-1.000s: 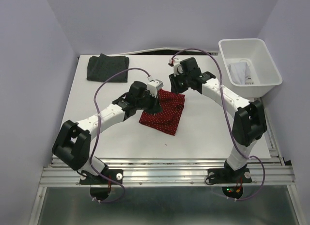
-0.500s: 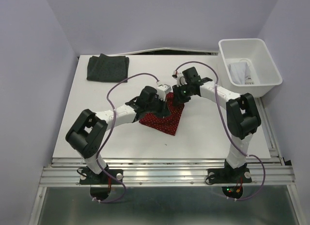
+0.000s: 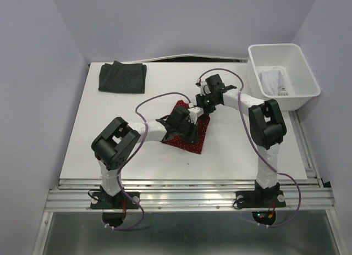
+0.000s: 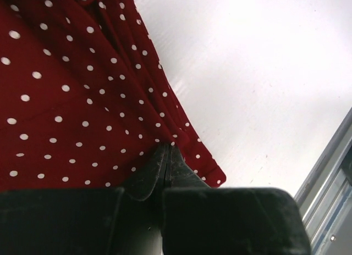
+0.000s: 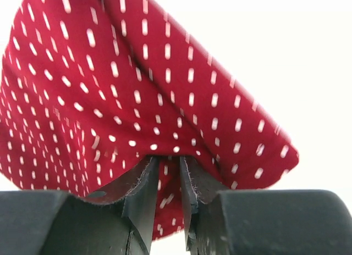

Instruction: Fold and stack the skirts

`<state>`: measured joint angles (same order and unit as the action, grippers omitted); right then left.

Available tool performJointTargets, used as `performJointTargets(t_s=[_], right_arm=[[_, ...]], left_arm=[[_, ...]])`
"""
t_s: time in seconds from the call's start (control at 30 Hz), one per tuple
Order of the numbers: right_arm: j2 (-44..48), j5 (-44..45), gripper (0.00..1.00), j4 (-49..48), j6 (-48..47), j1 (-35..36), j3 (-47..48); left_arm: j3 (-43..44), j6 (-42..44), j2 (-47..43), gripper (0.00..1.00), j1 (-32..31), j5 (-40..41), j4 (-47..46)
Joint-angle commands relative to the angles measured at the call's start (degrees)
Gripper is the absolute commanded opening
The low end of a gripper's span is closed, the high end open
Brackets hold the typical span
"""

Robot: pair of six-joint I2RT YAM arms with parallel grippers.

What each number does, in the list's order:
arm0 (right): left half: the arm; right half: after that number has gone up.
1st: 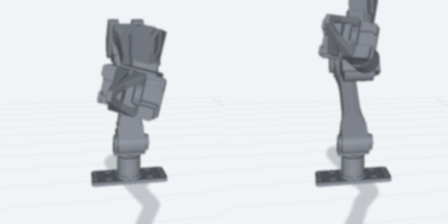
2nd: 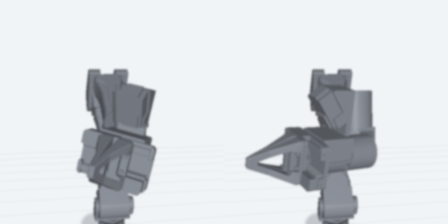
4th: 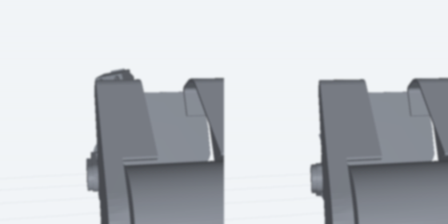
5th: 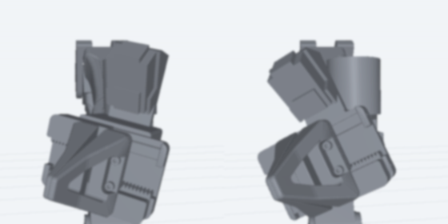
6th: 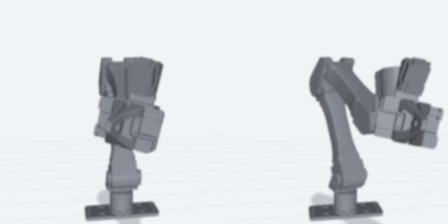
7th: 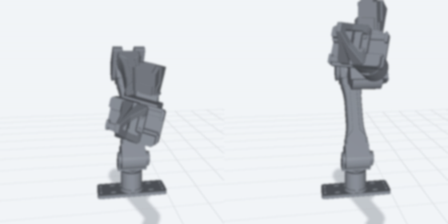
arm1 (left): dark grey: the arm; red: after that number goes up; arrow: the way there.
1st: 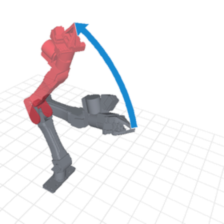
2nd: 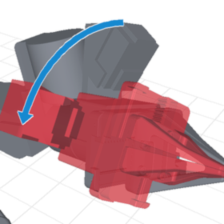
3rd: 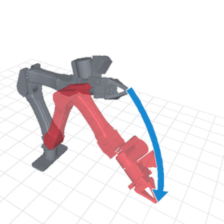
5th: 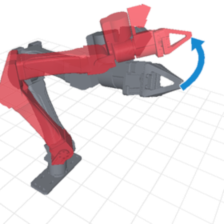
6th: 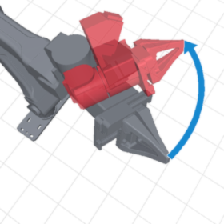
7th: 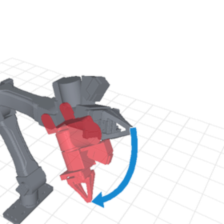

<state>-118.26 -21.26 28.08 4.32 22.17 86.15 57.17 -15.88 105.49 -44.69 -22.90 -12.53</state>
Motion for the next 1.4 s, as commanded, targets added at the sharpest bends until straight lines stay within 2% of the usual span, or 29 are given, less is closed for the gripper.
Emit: performJointTargets(t_s=[0.0, 0.17, 0.27, 0.33, 0.37, 0.4, 0.43, 0.53, 0.57, 0.6, 0.63, 0.67, 0.77, 0.8, 0.9, 0.93, 1.03, 1.1, 1.13, 1.17, 1.23, 1.3, 1.37], right_arm=[[-2.5, 2.3, 0.28, -2.5, -0.7, -0.5, 5.6], [-5.7, 1.5, 0.38, -2.6, -0.5, -0.5, 11.7], [-7.2, 1.2, 0.38, -2.6, -0.5, -0.5, 15.6], [-7.5, 1.2, 0.41, -2.6, -0.6, -0.5, 17.4], [-7.3, 0.5, 0.44, -2.6, -0.5, -0.5, 19.0], [-7.1, 0.3, 0.46, -2.6, -0.5, -0.5, 19.7], [-6.0, 0.3, 0.54, -2.6, -0.1, -0.5, 20.4], [-3.3, 1.4, 0.64, -2.4, 0.4, -0.5, 23.3], [-0.9, 2.4, 0.72, -2.5, 0.7, -1.1, 23.4], [0.3, 2.7, 0.75, -2.4, 1.2, -1.6, 23.4], [1.4, 2.6, 0.80, -2.3, 2.4, -2.8, 22.8], [3.7, 2.4, 0.83, -1.8, 2.9, -3.5, 22.2], [7.7, 0.1, 0.86, -0.5, 3.2, -4.6, 17.0], [10.9, -1.0, 0.86, -0.2, 3.2, -4.6, 14.7], [15.1, -9.5, 0.83, -0.4, 4.1, -4.0, 5.0], [16.0, -11.2, 0.79, 1.1, 2.0, -3.1, 3.3], [15.8, -13.2, 0.70, 6.6, -3.6, 1.6, -1.1], [16.3, -12.6, 0.66, 8.5, -6.3, 4.0, -4.6], [16.9, -12.5, 0.63, 9.4, -8.1, 6.3, -5.4], [17.3, -11.0, 0.62, 10.3, -8.8, 7.4, -7.2], [18.7, -8.5, 0.64, 9.3, -9.4, 10.8, -10.3], [21.4, -5.7, 0.64, 6.6, -10.1, 12.5, -13.8], [23.2, -3.1, 0.63, 6.3, -12.2, 14.9, -16.6]], left_arm=[[1.5, -2.0, -1.0, 0.00, -0.8, -0.7, 3.4], [2.1, -3.4, -0.2, 0.00, -1.2, -3.1, 2.3], [2.3, -3.1, -3.8, 0.00, -1.6, -2.8, 1.7], [2.9, -2.6, -6.6, 0.09, -1.6, -1.1, 1.1], [4.0, -2.1, -9.5, 0.17, -1.5, -0.4, 1.1], [5.0, -1.5, -10.9, 0.28, -1.5, 0.0, 1.3], [6.1, 0.3, -12.0, 0.30, -1.5, 0.6, 3.5], [11.4, 3.4, -15.3, 0.35, -0.9, 1.5, 10.9], [12.2, 4.7, -16.3, 0.39, -0.4, 1.4, 12.3], [13.5, 5.3, -18.3, 0.51, 1.3, 1.9, 15.6], [13.8, 5.7, -19.3, 0.57, 2.4, 2.5, 16.8], [13.8, 5.9, -21.5, 0.69, 5.0, 2.6, 18.6], [15.0, 7.3, -23.3, 0.79, 9.9, 2.1, 22.6], [16.8, 8.9, -23.2, 0.84, 13.3, 1.5, 25.5], [20.2, 13.1, -21.7, 0.98, 17.4, 1.9, 27.1], [21.0, 16.6, -21.0, 0.98, 18.7, 4.7, 26.5], [27.6, 27.3, -15.1, 0.98, 19.5, 3.6, 28.7], [34.4, 31.6, -8.8, 0.90, 19.5, 2.5, 32.5], [36.6, 34.3, -6.7, 0.90, 19.5, 1.9, 33.5], [41.8, 36.9, -2.2, 0.87, 19.8, 0.4, 37.9], [45.9, 41.9, 1.8, 0.86, 19.8, -1.5, 40.0], [51.6, 44.0, 7.8, 0.83, 19.8, -2.7, 42.7], [55.6, 40.9, 13.6, 0.81, 20.1, -3.6, 42.9]])
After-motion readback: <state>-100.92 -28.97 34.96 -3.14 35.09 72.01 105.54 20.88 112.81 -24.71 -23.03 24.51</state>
